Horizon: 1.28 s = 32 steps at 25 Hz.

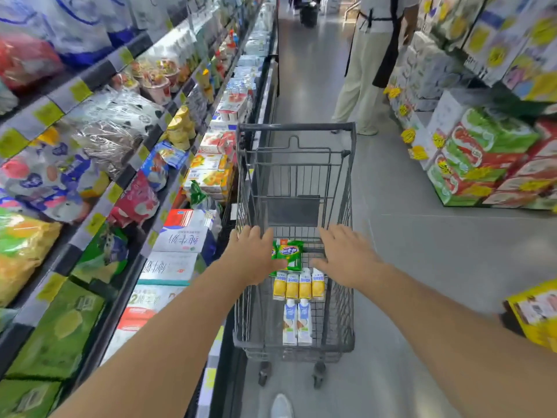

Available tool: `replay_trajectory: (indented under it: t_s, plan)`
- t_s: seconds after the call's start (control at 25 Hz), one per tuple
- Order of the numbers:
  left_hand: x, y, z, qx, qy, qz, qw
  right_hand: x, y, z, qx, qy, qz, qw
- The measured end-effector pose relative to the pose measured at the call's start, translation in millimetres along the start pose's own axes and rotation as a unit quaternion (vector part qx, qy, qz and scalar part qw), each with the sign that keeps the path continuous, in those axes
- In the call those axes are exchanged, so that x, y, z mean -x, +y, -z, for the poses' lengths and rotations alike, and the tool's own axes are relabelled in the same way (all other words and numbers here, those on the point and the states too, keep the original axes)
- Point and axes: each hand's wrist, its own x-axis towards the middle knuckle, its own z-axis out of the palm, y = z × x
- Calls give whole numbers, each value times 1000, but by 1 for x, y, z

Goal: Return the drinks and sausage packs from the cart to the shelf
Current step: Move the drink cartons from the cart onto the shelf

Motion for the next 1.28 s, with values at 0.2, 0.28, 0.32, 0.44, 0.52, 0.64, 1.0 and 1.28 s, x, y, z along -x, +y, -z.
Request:
replay_trajectory:
  t_s: [0.2,0.28,0.32,0.44,0.52,0.64,1.0,1.28]
  plan:
    - [-84,-7,-81,60,-89,-19,994,-71,14,-67,-41,-88,-51,994]
    - [-110,-2,-127,103,-131,-4,986,-100,22,-114,-92,-141,-79,982]
    - [-121,1,-152,132,-156,12,979,-115,25,-142,-116,-174,-99,973]
    - [-144,15,-228,199,-216,54,954,-143,38,-213,-184,-228,-151,944]
    - [-159,24,-277,232,-248,72,938,-154,45,-256,-230,-242,-201,921]
    - [-181,36,-336,267,-282,109,915,-171,51,-322,-258,-274,-250,892]
    - [-199,47,-415,389,-306,263,828,-191,35,-425,-329,-290,-311,843]
    - [-192,50,-424,437,-331,325,771,-186,40,-426,-335,-283,-384,813]
